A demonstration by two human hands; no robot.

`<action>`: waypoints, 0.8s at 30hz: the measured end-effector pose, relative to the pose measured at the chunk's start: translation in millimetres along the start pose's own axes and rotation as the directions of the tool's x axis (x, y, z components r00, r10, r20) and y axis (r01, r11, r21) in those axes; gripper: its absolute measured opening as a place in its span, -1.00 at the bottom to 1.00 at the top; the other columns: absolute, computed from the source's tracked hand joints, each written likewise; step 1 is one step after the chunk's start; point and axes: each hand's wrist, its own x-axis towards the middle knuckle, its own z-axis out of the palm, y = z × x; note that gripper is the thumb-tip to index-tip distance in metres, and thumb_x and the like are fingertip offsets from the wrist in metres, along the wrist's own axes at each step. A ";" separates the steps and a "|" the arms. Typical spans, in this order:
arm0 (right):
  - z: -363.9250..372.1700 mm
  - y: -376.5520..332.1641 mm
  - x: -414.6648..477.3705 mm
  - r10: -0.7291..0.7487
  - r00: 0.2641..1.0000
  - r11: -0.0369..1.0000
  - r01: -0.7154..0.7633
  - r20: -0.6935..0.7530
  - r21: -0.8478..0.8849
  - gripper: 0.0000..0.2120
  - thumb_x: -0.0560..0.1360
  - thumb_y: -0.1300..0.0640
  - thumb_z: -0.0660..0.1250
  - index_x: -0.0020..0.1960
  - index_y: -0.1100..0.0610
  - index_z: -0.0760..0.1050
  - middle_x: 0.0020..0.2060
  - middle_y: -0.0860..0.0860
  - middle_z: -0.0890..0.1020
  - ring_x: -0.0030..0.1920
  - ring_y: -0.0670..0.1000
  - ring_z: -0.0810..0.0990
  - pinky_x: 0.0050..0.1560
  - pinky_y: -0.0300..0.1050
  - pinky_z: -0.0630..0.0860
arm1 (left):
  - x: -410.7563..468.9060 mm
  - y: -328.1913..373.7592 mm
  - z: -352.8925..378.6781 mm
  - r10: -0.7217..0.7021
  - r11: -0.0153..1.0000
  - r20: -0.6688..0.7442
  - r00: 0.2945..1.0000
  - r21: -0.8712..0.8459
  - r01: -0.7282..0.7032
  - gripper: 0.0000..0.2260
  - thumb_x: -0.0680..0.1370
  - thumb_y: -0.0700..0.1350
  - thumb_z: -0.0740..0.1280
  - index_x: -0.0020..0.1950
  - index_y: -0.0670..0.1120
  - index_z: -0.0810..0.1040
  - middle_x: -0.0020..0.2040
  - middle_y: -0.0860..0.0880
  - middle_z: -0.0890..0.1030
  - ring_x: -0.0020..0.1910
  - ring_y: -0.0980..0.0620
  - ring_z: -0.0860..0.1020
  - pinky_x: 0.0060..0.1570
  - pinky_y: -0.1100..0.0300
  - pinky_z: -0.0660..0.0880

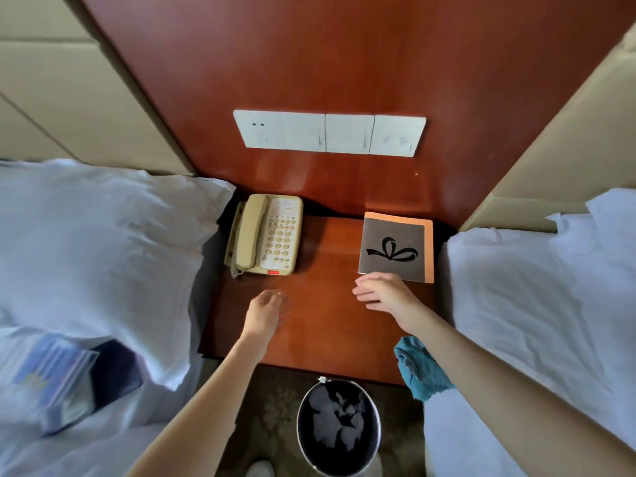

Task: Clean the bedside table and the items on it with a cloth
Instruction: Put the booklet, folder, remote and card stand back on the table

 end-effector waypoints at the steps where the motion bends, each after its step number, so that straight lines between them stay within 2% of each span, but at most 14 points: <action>1: 12.8 -3.2 -2.4 -0.004 1.000 1.000 0.005 0.013 -0.009 -0.80 0.59 0.14 0.21 0.14 0.18 0.52 0.05 0.11 0.64 0.09 0.07 0.60 0.15 -0.05 0.52 | -1.0 -3.2 -14.2 -0.002 1.000 -0.013 1.000 -0.018 0.002 -0.84 0.62 -0.13 0.17 0.09 -0.09 0.54 -0.13 0.02 0.61 -0.16 0.11 0.59 -0.35 0.29 0.46; 6: 84.3 -14.8 -10.6 -0.012 0.998 0.999 0.014 0.056 -0.032 -0.81 0.58 0.13 0.23 0.08 0.18 0.56 -0.02 0.12 0.67 0.00 0.06 0.64 0.02 -0.09 0.55 | -3.7 -30.0 -87.8 -0.028 0.994 -0.105 0.994 -0.110 0.017 -0.81 0.62 -0.20 0.14 0.08 -0.13 0.54 -0.03 -0.08 0.63 -0.10 0.02 0.60 -0.20 0.23 0.47; 10: 149.2 -19.1 -14.2 -0.006 0.997 0.999 0.008 0.078 -0.033 -0.81 0.56 0.16 0.24 0.06 0.20 0.57 -0.05 0.15 0.68 -0.03 0.10 0.65 0.00 -0.07 0.55 | -4.3 -58.8 -153.9 -0.079 0.980 -0.171 0.982 -0.196 0.045 -0.78 0.62 -0.26 0.12 0.16 -0.26 0.50 0.02 -0.17 0.58 -0.03 -0.12 0.54 -0.17 0.18 0.44; 14: 217.5 -22.0 -14.3 0.009 0.994 0.999 -0.005 0.109 -0.037 -0.84 0.54 0.20 0.25 0.03 0.22 0.57 -0.09 0.16 0.66 -0.11 0.07 0.62 -0.11 -0.14 0.53 | -10.9 -88.7 -221.6 -0.086 0.977 -0.248 0.965 -0.210 0.033 -0.82 0.60 -0.28 0.15 0.10 -0.24 0.52 -0.02 -0.20 0.60 -0.06 -0.13 0.56 -0.14 0.15 0.47; 19: 300.3 -26.5 -12.3 0.015 0.987 0.997 -0.003 0.159 -0.076 -0.88 0.53 0.23 0.25 -0.07 0.18 0.57 -0.10 0.19 0.67 -0.14 0.07 0.61 -0.09 -0.11 0.53 | -14.5 -125.2 -290.0 -0.149 0.970 -0.344 0.927 -0.231 0.071 -0.80 0.58 -0.25 0.16 0.11 -0.20 0.53 -0.05 -0.12 0.63 -0.06 -0.07 0.60 -0.06 0.11 0.48; 24: 375.1 -29.2 -9.6 0.030 0.976 0.997 -0.014 0.215 -0.074 -0.89 0.50 0.26 0.26 -0.08 0.19 0.57 -0.15 0.17 0.65 -0.21 0.03 0.58 -0.22 -0.22 0.47 | -9.5 -154.6 -342.2 -0.267 0.935 -0.395 0.879 -0.327 0.137 -0.83 0.58 -0.25 0.17 0.07 -0.23 0.52 -0.05 -0.17 0.60 -0.07 -0.13 0.57 -0.19 0.14 0.45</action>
